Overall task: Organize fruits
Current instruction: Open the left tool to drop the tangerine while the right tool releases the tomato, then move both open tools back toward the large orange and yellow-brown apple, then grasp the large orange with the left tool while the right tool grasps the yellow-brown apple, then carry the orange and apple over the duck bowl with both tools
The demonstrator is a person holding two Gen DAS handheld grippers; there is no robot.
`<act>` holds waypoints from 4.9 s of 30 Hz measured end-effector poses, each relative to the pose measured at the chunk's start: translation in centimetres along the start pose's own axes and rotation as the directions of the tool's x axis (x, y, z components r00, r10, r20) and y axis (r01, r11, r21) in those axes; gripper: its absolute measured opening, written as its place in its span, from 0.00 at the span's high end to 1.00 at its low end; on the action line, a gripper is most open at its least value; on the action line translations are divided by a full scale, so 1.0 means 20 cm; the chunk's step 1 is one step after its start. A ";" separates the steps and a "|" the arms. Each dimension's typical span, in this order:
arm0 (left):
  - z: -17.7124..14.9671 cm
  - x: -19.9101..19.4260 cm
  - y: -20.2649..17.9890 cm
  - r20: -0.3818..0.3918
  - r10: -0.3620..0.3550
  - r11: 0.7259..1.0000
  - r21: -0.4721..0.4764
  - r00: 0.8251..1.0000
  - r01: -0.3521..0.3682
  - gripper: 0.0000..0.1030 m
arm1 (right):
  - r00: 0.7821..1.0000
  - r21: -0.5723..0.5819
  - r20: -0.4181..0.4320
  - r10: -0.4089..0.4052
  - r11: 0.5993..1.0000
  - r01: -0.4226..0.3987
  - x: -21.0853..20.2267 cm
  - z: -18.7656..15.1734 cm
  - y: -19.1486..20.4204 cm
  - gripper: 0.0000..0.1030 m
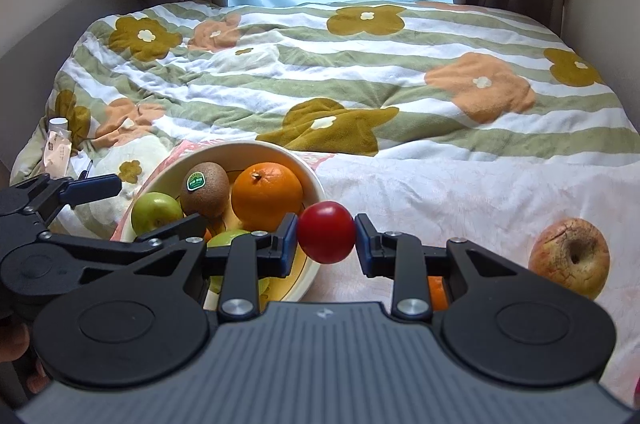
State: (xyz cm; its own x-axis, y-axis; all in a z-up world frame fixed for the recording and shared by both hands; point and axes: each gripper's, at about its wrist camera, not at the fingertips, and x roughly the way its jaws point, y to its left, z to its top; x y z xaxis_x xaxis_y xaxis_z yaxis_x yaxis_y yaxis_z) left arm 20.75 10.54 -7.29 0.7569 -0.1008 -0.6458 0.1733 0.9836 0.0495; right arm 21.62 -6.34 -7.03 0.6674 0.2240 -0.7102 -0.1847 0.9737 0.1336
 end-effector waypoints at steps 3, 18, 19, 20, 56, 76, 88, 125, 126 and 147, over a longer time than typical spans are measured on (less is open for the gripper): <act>-0.01 -0.04 0.02 -0.007 0.013 1.000 -0.016 1.000 -0.013 0.05 | 1.000 -0.019 -0.014 0.021 1.000 -0.021 0.03 0.02 0.01 0.56; -0.12 -0.16 0.06 -0.057 0.054 0.998 -0.025 0.997 -0.055 0.02 | 0.994 -0.086 -0.094 0.064 0.994 -0.072 0.21 0.05 0.06 0.56; -0.12 -0.16 0.06 -0.056 0.054 0.998 -0.027 0.997 -0.055 0.02 | 0.993 -0.086 -0.095 0.066 0.994 -0.074 0.22 0.05 0.07 0.55; -0.12 -0.16 0.06 -0.054 0.056 0.998 -0.027 0.997 -0.057 0.02 | 0.993 -0.086 -0.095 0.067 0.993 -0.075 0.23 0.05 0.07 0.55; -0.08 -0.50 -0.08 0.026 0.048 0.998 -0.044 0.998 -0.047 0.02 | 0.999 0.011 0.041 -0.030 1.000 0.029 -0.47 -0.08 -0.03 0.00; -0.13 -0.59 -0.57 0.006 0.062 0.997 -0.047 0.998 -0.062 0.02 | 0.998 -0.016 0.048 -0.042 0.999 0.043 -0.78 -0.28 -0.55 0.00; -0.11 -0.35 -0.86 -0.025 0.107 0.990 -0.090 0.994 -0.109 0.03 | 0.999 -0.126 0.035 -0.005 0.992 0.010 -0.65 -0.26 -0.93 0.00; 0.01 0.32 -1.01 -0.183 0.021 0.996 -0.080 0.983 -0.036 0.38 | 0.986 -0.405 -0.053 0.158 0.899 -0.166 -0.01 -0.26 -1.02 0.01; 0.01 0.32 -1.01 -0.183 0.022 0.996 -0.080 0.983 -0.037 0.38 | 0.985 -0.408 -0.054 0.161 0.897 -0.169 -0.01 -0.26 -1.02 0.01; -0.01 0.21 -0.97 -0.150 0.057 0.992 -0.102 0.987 -0.072 0.39 | 0.981 -0.378 -0.033 0.189 0.907 -0.188 -0.04 -0.23 -1.01 0.14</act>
State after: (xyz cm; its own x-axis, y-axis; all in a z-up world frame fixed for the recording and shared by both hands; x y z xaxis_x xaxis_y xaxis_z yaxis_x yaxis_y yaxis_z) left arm 20.48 -9.00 -11.05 0.6622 -0.0214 -0.7490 0.0529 0.9984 0.0183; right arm 21.48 -26.39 -12.34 0.5963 0.4029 -0.6943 -0.5654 0.8248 -0.0069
